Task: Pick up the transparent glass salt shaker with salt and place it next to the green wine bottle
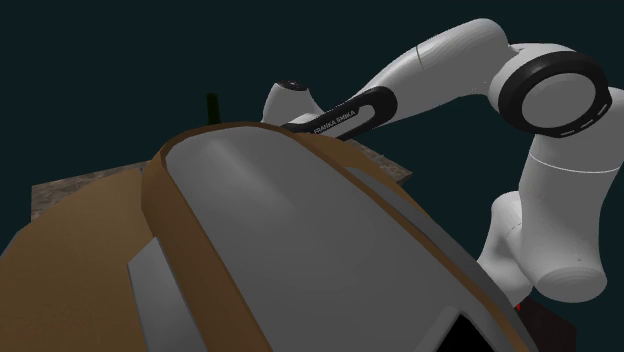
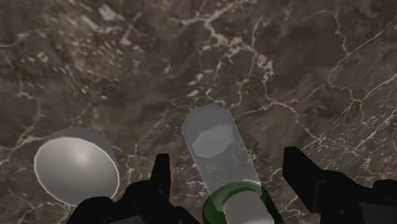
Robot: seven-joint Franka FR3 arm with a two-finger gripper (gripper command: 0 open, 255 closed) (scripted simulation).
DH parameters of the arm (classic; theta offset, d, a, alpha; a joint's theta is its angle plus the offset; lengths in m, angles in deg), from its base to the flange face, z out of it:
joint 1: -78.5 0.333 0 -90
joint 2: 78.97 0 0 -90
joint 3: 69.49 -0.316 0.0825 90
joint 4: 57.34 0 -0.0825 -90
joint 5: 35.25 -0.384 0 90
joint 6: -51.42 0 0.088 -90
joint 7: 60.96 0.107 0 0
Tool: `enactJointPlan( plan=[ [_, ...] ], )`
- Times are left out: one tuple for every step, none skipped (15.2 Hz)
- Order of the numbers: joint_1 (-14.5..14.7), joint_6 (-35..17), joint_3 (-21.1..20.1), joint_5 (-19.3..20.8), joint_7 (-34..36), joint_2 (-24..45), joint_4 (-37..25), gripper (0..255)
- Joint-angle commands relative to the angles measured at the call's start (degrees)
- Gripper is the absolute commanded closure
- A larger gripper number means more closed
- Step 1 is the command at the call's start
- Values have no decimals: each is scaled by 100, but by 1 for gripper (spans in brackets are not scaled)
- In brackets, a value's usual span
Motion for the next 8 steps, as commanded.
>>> enactJointPlan(
  plan=[
    [0,0,0,0,0,0,0,0],
    [0,0,0,0,0,0,0,0],
    [0,0,0,0,0,0,0,0],
    [0,0,0,0,0,0,0,0],
    [18,131,20,45,30,-161,27,0],
    [34,267,39,90,60,-317,46,0],
    [48,406,54,134,89,-470,56,0],
    [58,518,64,168,112,-587,59,0]
  ],
)
